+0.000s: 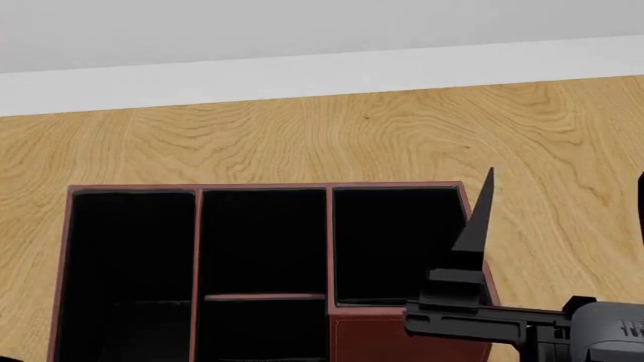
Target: Pick up the book and place it in the back compartment of the caddy.
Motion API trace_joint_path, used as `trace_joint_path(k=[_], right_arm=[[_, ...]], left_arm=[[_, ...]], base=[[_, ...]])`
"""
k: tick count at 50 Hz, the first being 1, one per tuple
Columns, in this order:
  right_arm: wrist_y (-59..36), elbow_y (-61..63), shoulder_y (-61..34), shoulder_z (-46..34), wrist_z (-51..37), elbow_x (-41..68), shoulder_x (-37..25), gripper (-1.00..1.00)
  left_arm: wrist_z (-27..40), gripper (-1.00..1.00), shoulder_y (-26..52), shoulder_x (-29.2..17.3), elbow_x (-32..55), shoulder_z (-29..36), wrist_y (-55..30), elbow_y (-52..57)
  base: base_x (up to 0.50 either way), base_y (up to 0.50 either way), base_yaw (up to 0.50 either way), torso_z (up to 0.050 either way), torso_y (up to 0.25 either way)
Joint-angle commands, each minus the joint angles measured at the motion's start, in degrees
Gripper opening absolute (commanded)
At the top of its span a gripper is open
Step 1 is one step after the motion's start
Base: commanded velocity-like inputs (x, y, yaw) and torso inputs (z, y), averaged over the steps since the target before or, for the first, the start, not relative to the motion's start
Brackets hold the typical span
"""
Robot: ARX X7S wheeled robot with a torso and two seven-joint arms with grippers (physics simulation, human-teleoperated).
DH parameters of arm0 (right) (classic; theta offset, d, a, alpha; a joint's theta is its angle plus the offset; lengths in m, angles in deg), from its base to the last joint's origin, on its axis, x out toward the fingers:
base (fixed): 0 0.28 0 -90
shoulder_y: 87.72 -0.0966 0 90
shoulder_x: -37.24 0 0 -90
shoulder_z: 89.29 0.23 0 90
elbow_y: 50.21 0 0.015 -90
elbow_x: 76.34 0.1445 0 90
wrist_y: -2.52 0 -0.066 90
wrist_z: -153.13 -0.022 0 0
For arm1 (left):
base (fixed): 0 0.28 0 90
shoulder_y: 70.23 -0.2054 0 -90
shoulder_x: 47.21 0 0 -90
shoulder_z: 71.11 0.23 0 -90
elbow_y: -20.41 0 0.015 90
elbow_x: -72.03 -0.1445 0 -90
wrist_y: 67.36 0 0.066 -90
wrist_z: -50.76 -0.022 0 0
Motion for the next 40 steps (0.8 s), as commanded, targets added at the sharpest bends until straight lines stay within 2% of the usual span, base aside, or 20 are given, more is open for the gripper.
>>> trace_joint_path(k=[1,40], right_arm=[[0.12,-0.33,-0.35,-0.73,-0.26,-0.12,-0.15,1.00],[1.21,-1.72,-0.58,-2.19,-0.49,-0.19,-0.52,1.00]], left_arm=[[0.29,1.00,-2.39,1.89,-2.58,1.98,1.76,-2.33],[1.78,1.00,-9.87,7.31,-10.12,8.03,7.68,-11.82]], base=[[0.00,0.00,0.00,0.000,0.000],[0.00,0.00,0.00,0.000,0.000]])
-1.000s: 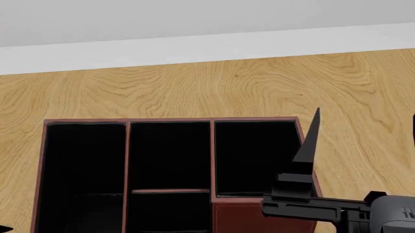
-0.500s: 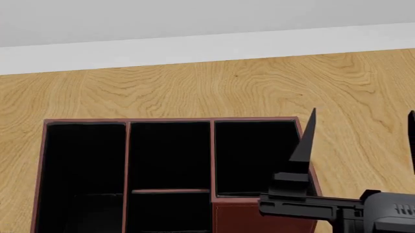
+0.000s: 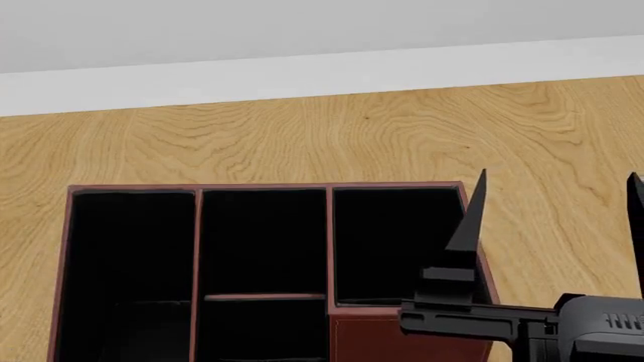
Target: Pick up the book and place it in the back compartment of the caddy.
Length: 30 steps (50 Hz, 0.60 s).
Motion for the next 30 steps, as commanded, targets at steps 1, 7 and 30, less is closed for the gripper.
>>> trace_joint_path(k=[1,7,30], right_arm=[[0.42,-0.31,0.07,-0.22,0.00,0.09,-0.16,1.00],[0.41,-0.27,0.07,-0.27,-0.22,0.15,-0.28,1.00],[0.81,-0.89,-0.46,-1.56,-0.20,-0.16,-0.37,1.00]], left_arm=[[0.67,1.00,-2.45,1.40,-2.12,1.88,1.83,-2.59],[1.06,1.00,-3.28,1.48,-2.71,2.42,2.09,-4.04],[-0.07,1.00,-2.63,6.07,-6.69,4.00,0.47,-10.10]], base=[[0.00,0.00,0.00,0.000,0.000],[0.00,0.00,0.00,0.000,0.000],[0.00,0.00,0.00,0.000,0.000]])
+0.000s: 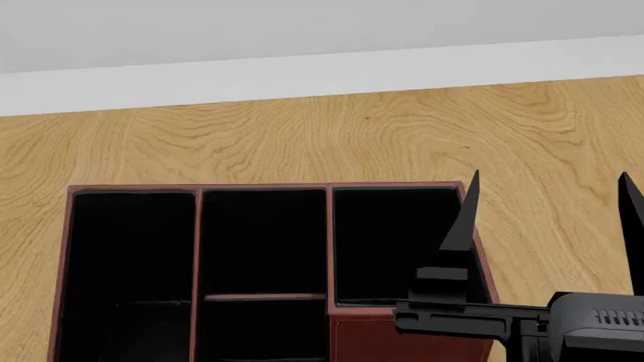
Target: Pick up the book and place it in the back compartment of the caddy.
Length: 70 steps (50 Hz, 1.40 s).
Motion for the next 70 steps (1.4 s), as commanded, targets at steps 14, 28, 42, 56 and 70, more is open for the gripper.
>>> trace_joint_path(k=[14,28,42,56,70], right_arm=[[0.40,-0.10,0.04,-0.50,-0.27,0.00,-0.41,1.00],[0.71,-0.43,0.04,-0.86,-0.39,-0.13,-0.54,1.00],[1.00,0.05,0.68,-0.01,-0.85,0.49,-1.13,1.00],[1.16,-0.93,-0.18,-1.32,-0.65,0.09,-0.80,1.00],[1.14,-0.76,-0.14,-1.46,-0.98,0.29,-1.03,1.00]], left_arm=[[-1.15,1.00,1.39,5.72,-4.58,2.18,-1.96,-5.00],[-0.79,1.00,0.52,7.45,-5.80,3.04,-0.33,-7.12],[-0.54,1.00,-1.00,9.74,-7.00,4.48,1.67,-9.55],[0.90,1.00,-4.25,10.93,-7.01,4.94,6.34,-14.39],[1.61,-1.00,-5.34,13.40,-7.97,5.97,6.66,-18.80]], base=[[0.00,0.00,0.00,0.000,0.000],[0.00,0.00,0.00,0.000,0.000],[0.00,0.00,0.00,0.000,0.000],[0.00,0.00,0.00,0.000,0.000],[0.00,0.00,0.00,0.000,0.000]])
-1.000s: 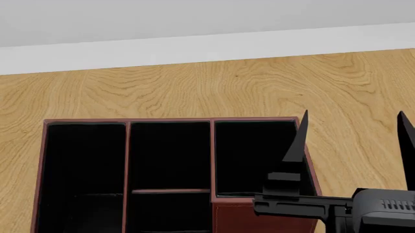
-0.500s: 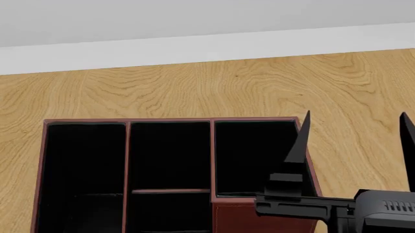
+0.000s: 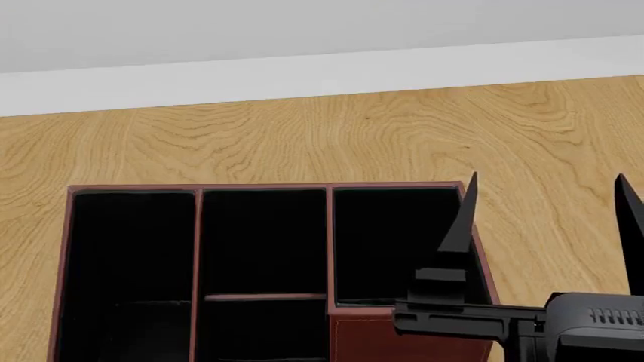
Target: Pick up the book and place it in the back compartment of the caddy.
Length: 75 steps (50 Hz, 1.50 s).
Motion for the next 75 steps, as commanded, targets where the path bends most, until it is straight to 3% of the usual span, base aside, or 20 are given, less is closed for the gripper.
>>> trace_joint_path(k=[1,14,37,58,68,75], right_arm=[[-0.06,0.05,-0.15,-0.23,-0.25,0.14,-0.11,1.00],[-0.04,0.31,-0.04,-0.03,-0.74,0.39,-0.39,1.00],[-0.01,1.63,0.33,1.05,-1.91,1.62,-1.07,1.00],[0.60,0.60,-0.63,-0.48,-1.49,1.39,-0.71,1.00],[1.33,0.25,-0.29,-0.28,-1.34,1.50,-0.84,1.00],[1.89,0.51,0.31,0.51,-1.42,1.91,-1.23,1.00]], left_arm=[[0.27,-1.00,-1.16,1.85,-0.32,0.85,0.74,-3.44],[2.55,-1.00,0.05,2.15,-0.14,0.32,-4.30,0.16],[2.46,-1.00,4.62,-2.75,0.92,-2.28,-9.20,16.54],[-0.55,-1.00,13.01,-7.91,7.50,-8.08,-20.19,29.34],[-5.90,-1.00,25.64,-5.57,17.18,-15.56,-31.26,34.80],[-11.33,-1.00,34.84,-2.84,19.37,-16.71,-36.80,35.04]], base=[[0.00,0.00,0.00,0.000,0.000],[0.00,0.00,0.00,0.000,0.000],[0.00,0.00,0.00,0.000,0.000],[0.00,0.00,0.00,0.000,0.000],[0.00,0.00,0.00,0.000,0.001],[0.00,0.00,0.00,0.000,0.001]])
